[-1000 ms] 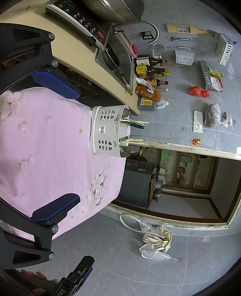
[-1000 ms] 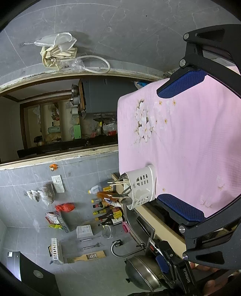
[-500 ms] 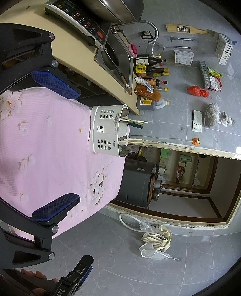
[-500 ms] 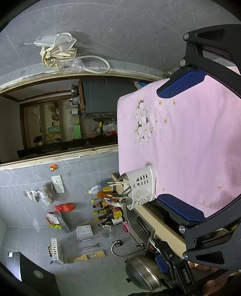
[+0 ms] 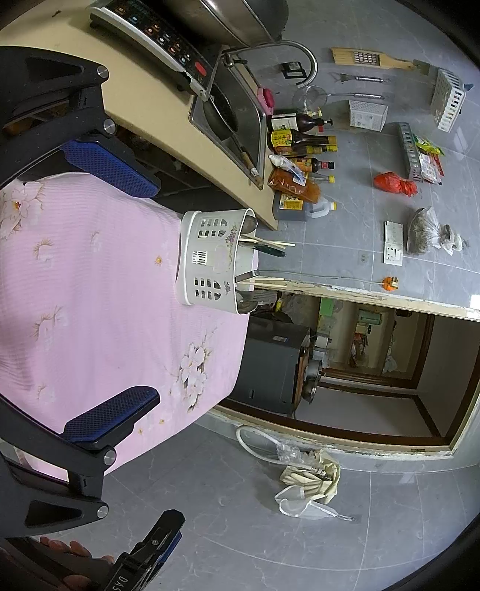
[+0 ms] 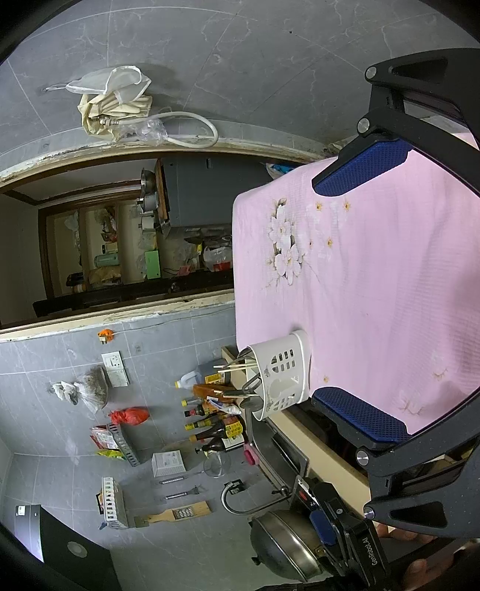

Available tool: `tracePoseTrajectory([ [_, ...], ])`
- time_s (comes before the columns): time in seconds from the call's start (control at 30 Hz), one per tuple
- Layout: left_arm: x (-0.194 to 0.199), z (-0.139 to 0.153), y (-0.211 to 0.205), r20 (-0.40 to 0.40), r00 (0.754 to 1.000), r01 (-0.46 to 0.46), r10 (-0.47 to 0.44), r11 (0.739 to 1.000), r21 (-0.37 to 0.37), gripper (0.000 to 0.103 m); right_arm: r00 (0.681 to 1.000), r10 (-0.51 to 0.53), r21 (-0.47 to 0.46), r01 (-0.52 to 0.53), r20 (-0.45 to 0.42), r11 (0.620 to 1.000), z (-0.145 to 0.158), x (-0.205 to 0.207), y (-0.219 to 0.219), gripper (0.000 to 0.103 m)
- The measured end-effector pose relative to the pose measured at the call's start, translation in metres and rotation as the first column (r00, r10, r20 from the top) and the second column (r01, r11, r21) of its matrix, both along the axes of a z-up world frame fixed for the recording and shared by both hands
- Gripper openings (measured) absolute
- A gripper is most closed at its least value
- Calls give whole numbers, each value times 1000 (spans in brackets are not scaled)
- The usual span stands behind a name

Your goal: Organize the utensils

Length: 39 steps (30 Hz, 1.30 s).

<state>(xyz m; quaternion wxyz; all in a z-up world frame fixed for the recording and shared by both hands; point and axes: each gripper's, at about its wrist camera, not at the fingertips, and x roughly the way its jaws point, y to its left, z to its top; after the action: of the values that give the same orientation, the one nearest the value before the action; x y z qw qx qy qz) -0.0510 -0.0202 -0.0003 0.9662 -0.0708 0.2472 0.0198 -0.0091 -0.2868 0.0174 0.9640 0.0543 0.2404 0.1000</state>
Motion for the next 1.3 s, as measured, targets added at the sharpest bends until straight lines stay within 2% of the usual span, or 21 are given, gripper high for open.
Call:
tracePoseTrajectory([
  [1.3,0,-1,1,0,1000,-3,3,1000,-1,103,1000,-2,2,2,-5,1000,-1,1,-3,102],
])
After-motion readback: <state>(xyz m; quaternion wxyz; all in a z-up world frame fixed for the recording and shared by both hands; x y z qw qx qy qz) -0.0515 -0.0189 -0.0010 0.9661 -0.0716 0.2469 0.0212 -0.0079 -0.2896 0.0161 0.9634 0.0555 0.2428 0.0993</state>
